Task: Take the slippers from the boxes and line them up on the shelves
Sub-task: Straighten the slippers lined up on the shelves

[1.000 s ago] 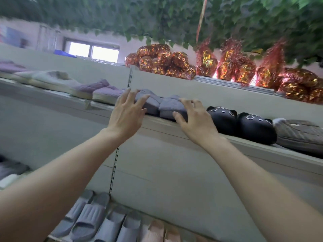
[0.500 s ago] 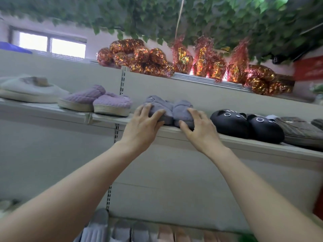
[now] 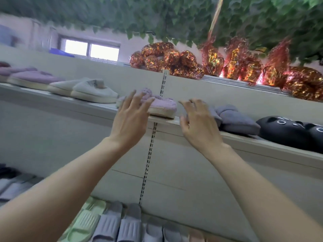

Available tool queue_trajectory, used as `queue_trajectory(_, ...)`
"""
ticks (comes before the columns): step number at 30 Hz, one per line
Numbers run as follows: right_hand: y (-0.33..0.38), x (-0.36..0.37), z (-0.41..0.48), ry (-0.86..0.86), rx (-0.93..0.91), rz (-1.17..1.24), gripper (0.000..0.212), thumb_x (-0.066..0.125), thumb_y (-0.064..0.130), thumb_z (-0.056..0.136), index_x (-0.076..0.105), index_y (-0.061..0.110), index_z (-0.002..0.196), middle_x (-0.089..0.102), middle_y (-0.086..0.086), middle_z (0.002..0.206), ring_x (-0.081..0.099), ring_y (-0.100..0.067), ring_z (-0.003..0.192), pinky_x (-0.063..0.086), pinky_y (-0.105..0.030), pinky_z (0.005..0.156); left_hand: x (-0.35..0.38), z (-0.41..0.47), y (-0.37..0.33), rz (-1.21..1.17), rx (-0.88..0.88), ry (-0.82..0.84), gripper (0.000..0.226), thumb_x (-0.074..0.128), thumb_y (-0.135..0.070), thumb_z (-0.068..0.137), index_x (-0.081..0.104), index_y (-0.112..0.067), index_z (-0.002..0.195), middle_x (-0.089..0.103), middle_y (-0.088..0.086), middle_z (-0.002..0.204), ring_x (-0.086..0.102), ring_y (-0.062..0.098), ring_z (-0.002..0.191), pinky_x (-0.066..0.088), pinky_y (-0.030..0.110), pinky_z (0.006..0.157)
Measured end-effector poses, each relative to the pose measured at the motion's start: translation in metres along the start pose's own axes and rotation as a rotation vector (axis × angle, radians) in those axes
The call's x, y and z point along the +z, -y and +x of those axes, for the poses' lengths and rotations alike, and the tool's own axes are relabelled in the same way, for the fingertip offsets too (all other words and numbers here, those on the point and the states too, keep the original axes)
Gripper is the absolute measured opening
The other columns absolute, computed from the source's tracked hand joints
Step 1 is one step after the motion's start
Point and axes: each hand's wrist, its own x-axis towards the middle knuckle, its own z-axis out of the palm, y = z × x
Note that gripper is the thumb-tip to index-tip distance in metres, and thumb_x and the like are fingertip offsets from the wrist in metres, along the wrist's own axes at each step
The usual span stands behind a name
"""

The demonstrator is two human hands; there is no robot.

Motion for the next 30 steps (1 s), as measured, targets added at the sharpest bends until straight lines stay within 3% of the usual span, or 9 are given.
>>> queue_trajectory(4, 0.033, 0.039, 0.032, 0.174, 0.186, 0.115, 0.05, 0.048, 0.045, 0.096, 0.041, 0.03, 0.142, 0.049, -0.014, 0.134, 0.047, -0.033, 0.123, 0.039, -0.04, 0.101, 0.007, 0.018, 0.056, -0.042, -0.021, 0.137, 0.045, 0.036, -0.029, 0.091, 0.043, -0.027, 0.136, 0.042, 0.014, 0.143, 0.033, 0.041, 0.134, 0.032, 0.051, 0.109)
queue_trajectory(7, 0.046, 0.065, 0.049, 0.233, 0.355, 0.111, 0.058, 0.047, 0.06, 0.09, 0.035, 0.039, 0.143, 0.044, -0.013, 0.141, 0.046, -0.033, 0.127, 0.038, -0.042, 0.105, 0.018, 0.025, 0.083, -0.1, 0.071, 0.223, 0.039, 0.045, -0.03, 0.097, 0.047, -0.029, 0.136, 0.044, 0.012, 0.144, 0.042, 0.036, 0.126, 0.035, 0.043, 0.103)
queue_trajectory(10, 0.057, 0.08, 0.06, 0.207, 0.429, 0.062, 0.056, 0.05, 0.059, 0.088, 0.047, 0.034, 0.138, 0.046, -0.012, 0.137, 0.049, -0.034, 0.124, 0.039, -0.039, 0.101, 0.026, 0.029, 0.099, -0.15, 0.112, 0.2, 0.038, 0.049, -0.03, 0.097, 0.051, -0.031, 0.135, 0.051, 0.009, 0.136, 0.05, 0.036, 0.113, 0.041, 0.039, 0.094)
queue_trajectory(15, 0.071, 0.092, 0.064, 0.168, 0.432, -0.008, 0.05, 0.051, 0.055, 0.09, 0.053, 0.03, 0.133, 0.051, -0.013, 0.133, 0.053, -0.034, 0.119, 0.041, -0.037, 0.097, 0.031, 0.03, 0.109, -0.124, 0.133, 0.111, 0.033, 0.051, -0.033, 0.09, 0.063, -0.031, 0.121, 0.064, 0.009, 0.105, 0.056, 0.036, 0.082, 0.045, 0.036, 0.063)
queue_trajectory(19, 0.071, 0.093, 0.063, 0.168, 0.43, -0.026, 0.05, 0.048, 0.057, 0.092, 0.05, 0.032, 0.135, 0.049, -0.01, 0.136, 0.051, -0.033, 0.122, 0.04, -0.038, 0.098, 0.033, 0.031, 0.109, -0.128, 0.123, 0.1, 0.025, 0.059, -0.027, 0.09, 0.063, -0.03, 0.114, 0.064, 0.007, 0.097, 0.055, 0.036, 0.081, 0.042, 0.034, 0.057)
queue_trajectory(22, 0.068, 0.094, 0.064, 0.201, 0.407, -0.058, 0.051, 0.045, 0.058, 0.092, 0.049, 0.032, 0.137, 0.047, -0.011, 0.137, 0.05, -0.033, 0.123, 0.039, -0.038, 0.099, 0.037, 0.025, 0.11, -0.124, 0.14, 0.074, 0.027, 0.06, -0.023, 0.087, 0.063, -0.026, 0.114, 0.065, 0.008, 0.095, 0.057, 0.036, 0.078, 0.047, 0.035, 0.062)
queue_trajectory(25, 0.067, 0.093, 0.066, 0.221, 0.405, -0.086, 0.052, 0.044, 0.057, 0.093, 0.049, 0.029, 0.137, 0.048, -0.014, 0.136, 0.049, -0.036, 0.122, 0.039, -0.041, 0.099, 0.031, 0.019, 0.113, -0.165, 0.172, 0.091, 0.035, 0.053, -0.027, 0.089, 0.057, -0.026, 0.125, 0.062, 0.01, 0.11, 0.057, 0.036, 0.096, 0.048, 0.04, 0.081)
queue_trajectory(30, 0.102, 0.092, 0.075, -0.045, 0.191, -0.171, 0.044, 0.042, 0.041, 0.098, 0.054, 0.018, 0.133, 0.053, -0.019, 0.131, 0.046, -0.037, 0.12, 0.039, -0.045, 0.099, -0.003, 0.009, 0.161, -0.062, 0.18, -0.049, 0.04, 0.053, -0.021, 0.09, 0.054, -0.022, 0.131, 0.05, 0.01, 0.137, 0.04, 0.035, 0.131, 0.028, 0.049, 0.112)
